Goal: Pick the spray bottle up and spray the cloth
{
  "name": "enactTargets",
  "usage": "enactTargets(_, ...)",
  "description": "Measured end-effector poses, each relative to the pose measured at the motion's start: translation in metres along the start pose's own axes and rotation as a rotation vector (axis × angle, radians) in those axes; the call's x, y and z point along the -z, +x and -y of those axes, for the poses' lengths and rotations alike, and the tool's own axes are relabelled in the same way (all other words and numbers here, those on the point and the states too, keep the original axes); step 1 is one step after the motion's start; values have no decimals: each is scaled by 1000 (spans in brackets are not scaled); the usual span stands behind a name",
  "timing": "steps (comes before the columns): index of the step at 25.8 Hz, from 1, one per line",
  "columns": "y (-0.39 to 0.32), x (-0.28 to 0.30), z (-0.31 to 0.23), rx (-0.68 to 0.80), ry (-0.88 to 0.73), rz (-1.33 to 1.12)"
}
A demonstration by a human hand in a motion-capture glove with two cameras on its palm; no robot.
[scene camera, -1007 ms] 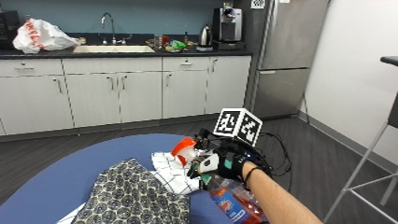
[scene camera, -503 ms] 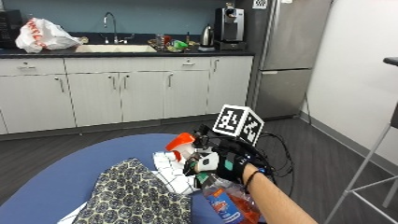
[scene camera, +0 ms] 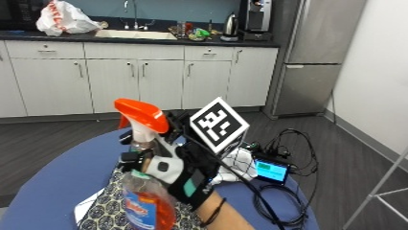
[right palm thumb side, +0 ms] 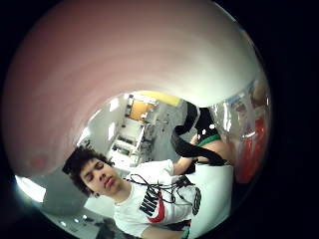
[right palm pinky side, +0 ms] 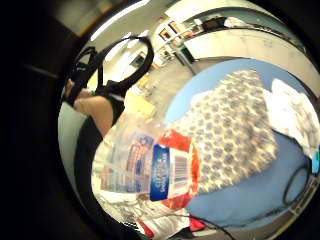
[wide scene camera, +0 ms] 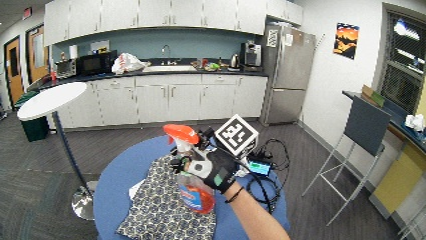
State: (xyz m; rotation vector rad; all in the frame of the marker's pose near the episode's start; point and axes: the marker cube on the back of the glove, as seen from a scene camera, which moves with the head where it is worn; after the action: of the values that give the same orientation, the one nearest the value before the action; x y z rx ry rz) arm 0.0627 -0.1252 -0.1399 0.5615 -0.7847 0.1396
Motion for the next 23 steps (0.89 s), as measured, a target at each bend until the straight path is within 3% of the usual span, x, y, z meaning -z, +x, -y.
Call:
enactTargets(6, 6, -83, 40, 15, 41, 96)
enactTargets(12, 73, -161, 74, -26, 39, 40)
enactTargets(23, 127, -185, 67, -73, 8, -38)
